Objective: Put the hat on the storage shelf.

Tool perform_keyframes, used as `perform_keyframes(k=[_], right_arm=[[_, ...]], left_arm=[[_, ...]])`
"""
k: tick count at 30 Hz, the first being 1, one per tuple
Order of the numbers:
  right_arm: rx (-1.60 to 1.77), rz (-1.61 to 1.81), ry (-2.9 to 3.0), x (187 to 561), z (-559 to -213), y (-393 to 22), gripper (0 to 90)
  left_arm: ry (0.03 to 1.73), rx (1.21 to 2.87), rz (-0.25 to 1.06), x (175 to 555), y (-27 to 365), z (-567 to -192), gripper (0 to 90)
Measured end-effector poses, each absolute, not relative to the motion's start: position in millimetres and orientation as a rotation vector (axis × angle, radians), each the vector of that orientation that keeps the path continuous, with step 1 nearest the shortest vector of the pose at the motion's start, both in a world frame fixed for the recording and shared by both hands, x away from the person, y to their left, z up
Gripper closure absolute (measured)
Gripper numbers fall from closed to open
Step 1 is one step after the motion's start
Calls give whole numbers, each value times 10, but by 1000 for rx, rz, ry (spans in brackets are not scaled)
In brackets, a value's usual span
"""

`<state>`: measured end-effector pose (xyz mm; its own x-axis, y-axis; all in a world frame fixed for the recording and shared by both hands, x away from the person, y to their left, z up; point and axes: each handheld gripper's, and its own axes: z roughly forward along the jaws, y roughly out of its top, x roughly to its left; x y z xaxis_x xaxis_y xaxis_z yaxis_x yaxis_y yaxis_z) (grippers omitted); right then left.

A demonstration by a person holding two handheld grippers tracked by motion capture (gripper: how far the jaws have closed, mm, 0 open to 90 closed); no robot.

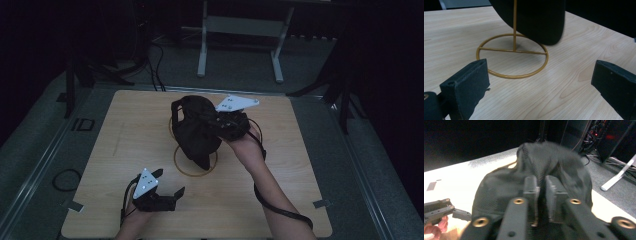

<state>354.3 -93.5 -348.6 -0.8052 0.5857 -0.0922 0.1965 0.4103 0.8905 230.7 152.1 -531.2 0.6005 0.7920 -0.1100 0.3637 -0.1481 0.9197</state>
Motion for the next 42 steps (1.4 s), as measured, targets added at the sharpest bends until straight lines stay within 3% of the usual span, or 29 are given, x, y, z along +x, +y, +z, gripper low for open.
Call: perform_keyframes(k=[5,15,31,42], right_arm=[[691,1392,2281,3562,-3505,-946,698],[683,1388,2267,3534,-3472,-994,455],[714,1450,2243,3514,-3500,-1377,134],[787,1395,2186,3520,-3727,-1754,123]], left_arm=[[951,1744,491,2303,1527,-5308,20],[956,1743,496,2304,1537,-5309,20],[963,1743,511,2303,1548,-5304,20],[963,1746,518,2300,1551,-5310,20]])
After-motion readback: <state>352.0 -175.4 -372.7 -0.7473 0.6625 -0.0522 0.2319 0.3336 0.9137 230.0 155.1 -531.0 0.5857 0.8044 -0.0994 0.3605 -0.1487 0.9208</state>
